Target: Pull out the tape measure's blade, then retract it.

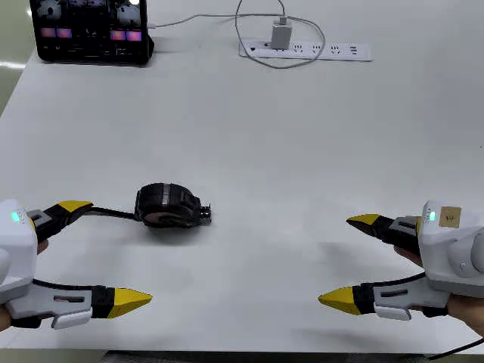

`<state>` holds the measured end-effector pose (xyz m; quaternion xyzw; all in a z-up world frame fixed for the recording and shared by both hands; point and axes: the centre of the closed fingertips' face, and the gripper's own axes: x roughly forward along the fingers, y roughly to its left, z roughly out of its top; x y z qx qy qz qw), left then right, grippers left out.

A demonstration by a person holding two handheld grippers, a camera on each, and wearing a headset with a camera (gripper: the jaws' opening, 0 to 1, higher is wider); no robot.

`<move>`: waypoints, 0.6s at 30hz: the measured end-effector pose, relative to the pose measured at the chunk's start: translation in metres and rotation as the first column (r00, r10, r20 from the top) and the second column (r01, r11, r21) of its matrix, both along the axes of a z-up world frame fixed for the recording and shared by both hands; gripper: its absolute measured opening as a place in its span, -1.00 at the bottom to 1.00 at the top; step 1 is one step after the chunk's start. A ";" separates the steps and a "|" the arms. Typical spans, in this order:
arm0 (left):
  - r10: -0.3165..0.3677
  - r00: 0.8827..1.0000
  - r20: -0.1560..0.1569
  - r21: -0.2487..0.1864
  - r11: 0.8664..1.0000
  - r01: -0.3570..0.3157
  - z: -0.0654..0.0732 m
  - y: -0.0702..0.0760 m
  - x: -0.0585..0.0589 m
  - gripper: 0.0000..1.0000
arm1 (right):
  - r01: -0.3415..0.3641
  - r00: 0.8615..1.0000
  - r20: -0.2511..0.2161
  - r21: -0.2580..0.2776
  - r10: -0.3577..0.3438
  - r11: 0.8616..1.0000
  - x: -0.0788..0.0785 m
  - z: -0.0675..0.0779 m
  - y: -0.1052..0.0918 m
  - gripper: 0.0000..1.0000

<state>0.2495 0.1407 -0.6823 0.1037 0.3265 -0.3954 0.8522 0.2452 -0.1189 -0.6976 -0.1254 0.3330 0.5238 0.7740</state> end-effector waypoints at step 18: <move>0.004 1.000 -0.003 -0.021 1.000 -0.005 0.002 -0.003 0.000 0.92 | -0.002 1.000 0.024 0.007 0.002 1.000 0.003 0.000 0.002 0.63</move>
